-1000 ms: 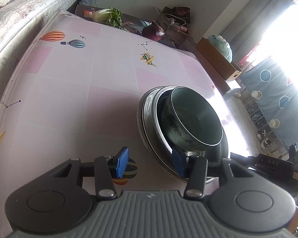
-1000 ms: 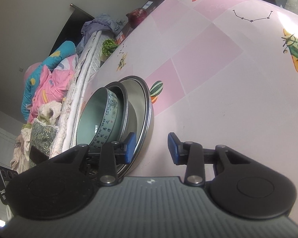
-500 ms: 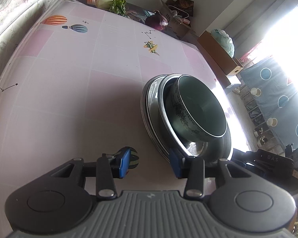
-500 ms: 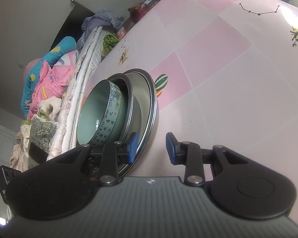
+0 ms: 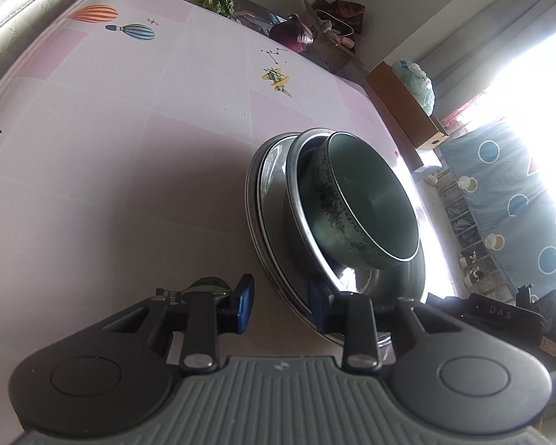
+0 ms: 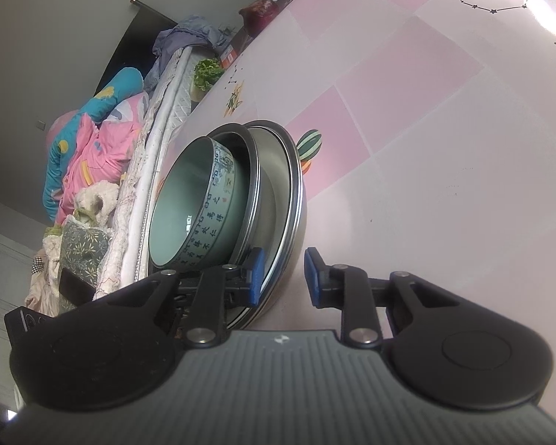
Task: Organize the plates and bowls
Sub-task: 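Lower the basin with bowls onto the white plate with both grippers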
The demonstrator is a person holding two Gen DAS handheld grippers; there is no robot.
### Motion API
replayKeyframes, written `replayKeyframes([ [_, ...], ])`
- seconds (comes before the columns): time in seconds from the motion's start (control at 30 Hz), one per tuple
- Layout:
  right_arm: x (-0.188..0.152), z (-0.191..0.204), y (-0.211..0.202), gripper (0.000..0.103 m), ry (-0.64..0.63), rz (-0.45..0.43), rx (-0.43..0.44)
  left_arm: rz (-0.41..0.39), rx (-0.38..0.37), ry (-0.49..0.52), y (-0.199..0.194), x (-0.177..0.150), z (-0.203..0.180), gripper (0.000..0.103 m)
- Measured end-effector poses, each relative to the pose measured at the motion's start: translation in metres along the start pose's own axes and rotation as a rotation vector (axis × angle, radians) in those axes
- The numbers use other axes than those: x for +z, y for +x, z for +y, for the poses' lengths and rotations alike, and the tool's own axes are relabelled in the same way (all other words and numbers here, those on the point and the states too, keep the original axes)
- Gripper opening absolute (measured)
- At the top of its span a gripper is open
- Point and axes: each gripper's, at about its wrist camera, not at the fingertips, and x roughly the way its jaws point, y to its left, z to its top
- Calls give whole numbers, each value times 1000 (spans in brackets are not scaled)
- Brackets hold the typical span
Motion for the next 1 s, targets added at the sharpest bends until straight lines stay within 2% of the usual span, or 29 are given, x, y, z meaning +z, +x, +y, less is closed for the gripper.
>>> replayKeyframes([
  [0.03,0,2,0,19,-5,-2,-2,-2,-6,5,0,0,-2,22],
  [0.13,0,6,0,19,-25,-8,-20,-8,21,28,1,-2,-8,22],
  [0.47,8,10,7,19,-27,-20,-33,-12,38,28,8,6,-12,22],
  [0.87,53,13,44,19,8,-37,-21,-40,70,20,34,53,-10,21],
  [0.97,59,11,40,23,14,-49,-27,-67,87,21,27,54,-7,22],
  [1.0,59,10,36,27,10,-61,-34,-74,88,15,23,53,-6,25],
])
